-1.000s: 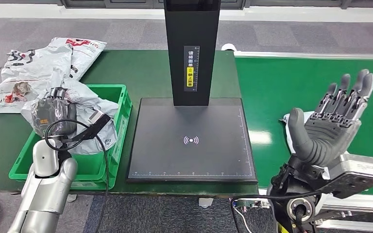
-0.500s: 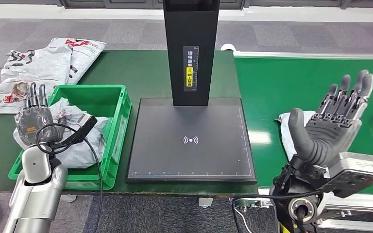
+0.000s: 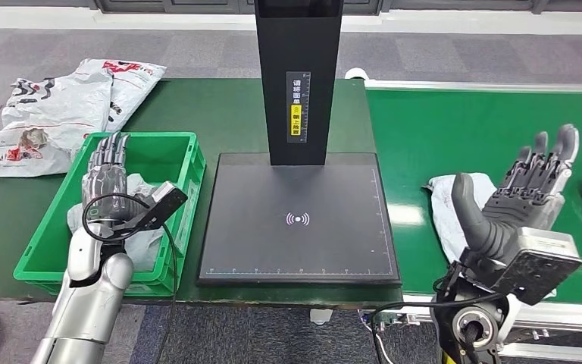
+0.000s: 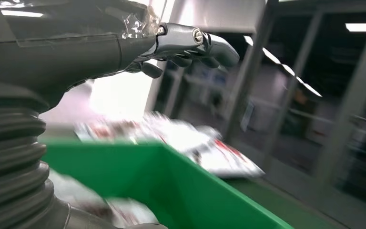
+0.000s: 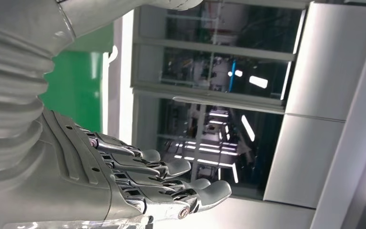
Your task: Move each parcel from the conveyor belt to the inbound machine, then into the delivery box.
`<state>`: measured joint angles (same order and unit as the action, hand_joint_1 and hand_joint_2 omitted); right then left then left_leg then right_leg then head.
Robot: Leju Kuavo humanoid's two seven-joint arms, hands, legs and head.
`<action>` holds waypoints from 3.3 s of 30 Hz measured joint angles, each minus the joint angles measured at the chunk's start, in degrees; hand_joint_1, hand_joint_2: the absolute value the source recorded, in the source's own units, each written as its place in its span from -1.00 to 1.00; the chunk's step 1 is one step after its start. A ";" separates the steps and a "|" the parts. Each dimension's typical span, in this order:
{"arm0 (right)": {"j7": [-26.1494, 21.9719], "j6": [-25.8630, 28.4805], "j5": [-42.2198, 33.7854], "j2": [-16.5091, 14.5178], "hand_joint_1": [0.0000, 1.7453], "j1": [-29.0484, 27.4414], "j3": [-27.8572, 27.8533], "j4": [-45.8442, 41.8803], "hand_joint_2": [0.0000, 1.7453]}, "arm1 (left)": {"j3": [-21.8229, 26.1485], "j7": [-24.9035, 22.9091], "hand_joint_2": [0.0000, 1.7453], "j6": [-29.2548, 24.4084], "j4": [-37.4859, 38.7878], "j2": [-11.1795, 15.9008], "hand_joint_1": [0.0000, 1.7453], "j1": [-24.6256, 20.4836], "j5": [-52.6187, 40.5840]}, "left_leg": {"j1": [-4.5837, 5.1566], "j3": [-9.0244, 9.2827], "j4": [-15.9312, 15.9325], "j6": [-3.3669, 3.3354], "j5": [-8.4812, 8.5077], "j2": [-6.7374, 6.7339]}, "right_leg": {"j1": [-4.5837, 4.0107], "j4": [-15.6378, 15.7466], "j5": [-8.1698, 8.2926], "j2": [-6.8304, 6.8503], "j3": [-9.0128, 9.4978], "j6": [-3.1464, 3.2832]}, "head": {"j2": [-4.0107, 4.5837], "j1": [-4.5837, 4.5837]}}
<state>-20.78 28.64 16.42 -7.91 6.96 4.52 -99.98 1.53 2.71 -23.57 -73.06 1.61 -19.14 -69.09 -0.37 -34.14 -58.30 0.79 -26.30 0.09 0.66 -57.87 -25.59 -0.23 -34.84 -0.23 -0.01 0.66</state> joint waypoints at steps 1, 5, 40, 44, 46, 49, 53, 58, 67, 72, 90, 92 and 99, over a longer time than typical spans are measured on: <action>0.51 0.24 0.95 0.00 -1.00 -0.06 -0.27 0.36 1.00 | -0.56 1.57 1.00 0.83 -0.43 -0.61 -1.00 0.06 3.00 | 0.00 0.00 0.00 0.00 0.00 0.00 | 0.00 0.00 0.00 0.00 0.00 0.00 | 0.01 -0.01; 2.97 1.26 5.55 0.00 -1.00 -0.07 -1.75 3.31 1.00 | -4.39 8.70 1.00 6.55 -4.19 -3.25 -1.00 0.89 22.53 | 0.00 -0.01 0.00 -0.01 -0.01 0.02 | 0.01 0.00 0.00 0.00 0.02 0.00 | 0.00 -0.01; 22.79 9.82 38.08 0.00 -1.00 -6.60 -18.48 21.05 1.00 | -25.48 15.15 1.00 17.48 -10.80 -9.96 -1.00 2.17 55.84 | 0.07 0.00 0.00 -0.05 -0.09 0.04 | 0.10 0.01 -0.04 0.04 0.03 -0.05 | -0.01 -0.02; 24.33 9.44 40.87 0.01 -1.00 -6.36 -20.77 25.92 1.00 | -25.57 15.15 1.00 17.10 -10.75 -9.94 -1.00 2.17 56.08 | 0.09 -0.01 0.00 -0.06 -0.10 0.04 | 0.11 0.01 -0.04 0.04 0.03 -0.06 | 0.00 -0.02; 25.60 9.04 42.25 0.10 -1.00 -5.56 -21.62 28.95 1.00 | -25.57 15.15 1.00 16.90 -10.74 -9.94 -1.00 2.17 56.20 | 0.09 -0.01 0.00 -0.06 -0.10 0.03 | 0.11 0.01 -0.04 0.03 0.02 -0.06 | 0.00 -0.02; 26.74 8.31 43.18 0.47 -1.00 -4.06 -22.75 33.52 1.00 | -25.57 15.24 1.00 16.51 -10.74 -9.93 -1.00 2.18 56.38 | 0.08 -0.01 0.00 -0.05 -0.09 0.04 | 0.10 0.01 -0.04 0.04 0.03 -0.06 | -0.01 -0.02; 27.45 7.38 43.60 1.20 -1.00 -1.63 -24.13 40.22 1.00 | -25.57 15.33 1.00 16.16 -10.74 -9.74 -1.00 2.22 56.50 | 0.08 0.01 0.00 -0.05 -0.08 0.02 | 0.10 0.01 -0.03 0.03 0.03 -0.05 | 0.00 -0.02; 28.24 6.86 44.51 1.88 -1.00 0.13 -25.04 45.66 1.00 | -25.57 15.35 1.00 16.01 -10.76 -9.48 -1.00 2.33 56.50 | 0.08 -0.01 0.00 -0.05 -0.08 0.04 | 0.10 0.01 -0.04 0.05 0.04 -0.05 | 0.01 -0.02; 29.27 3.29 45.31 4.23 -1.00 5.68 -26.28 58.67 1.00 | -25.57 15.35 1.00 15.75 -11.12 -9.15 -1.00 2.53 56.50 | 0.09 -0.01 0.00 -0.05 -0.08 0.03 | 0.12 0.01 -0.04 0.05 0.04 -0.06 | 0.01 -0.02; 29.44 2.43 45.44 5.08 -1.00 7.20 -26.29 62.86 1.00 | -25.57 15.35 1.00 15.75 -11.36 -8.98 -1.00 2.54 56.50 | 0.09 -0.01 0.00 -0.05 -0.08 0.04 | 0.11 0.01 -0.04 0.06 0.04 -0.06 | -0.01 -0.02; 30.72 -0.33 46.18 6.51 1.00 11.03 -26.29 71.09 1.00 | -25.57 15.37 1.00 15.69 -11.95 -8.45 -1.00 2.67 56.50 | 0.09 0.01 0.00 -0.05 -0.08 0.04 | 0.11 0.01 -0.04 0.06 0.06 -0.07 | -0.01 -0.02; 30.48 -0.27 46.31 6.63 1.00 11.42 -26.29 71.68 1.00 | -25.57 15.45 1.00 15.59 -12.04 -8.33 -1.00 2.76 56.50 | 0.09 0.02 0.00 -0.05 -0.08 0.03 | 0.11 0.01 -0.04 0.04 0.07 -0.07 | -0.01 -0.02; 29.15 -0.14 46.51 6.86 1.00 12.50 -26.29 72.66 1.00 | -25.57 15.76 1.00 14.85 -12.63 -7.89 -1.00 3.17 56.50 | 0.09 0.04 0.00 -0.05 -0.08 0.03 | 0.11 0.01 -0.04 0.02 0.08 -0.06 | 0.00 -0.02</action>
<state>8.37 28.51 62.92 -1.05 19.46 -21.77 -27.31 -24.04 18.47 -8.73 -85.69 -6.28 -15.97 -12.59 -0.27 -34.10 -58.30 0.74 -26.38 0.12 0.77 -57.87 -25.62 -0.21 -34.76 -0.29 -0.01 0.63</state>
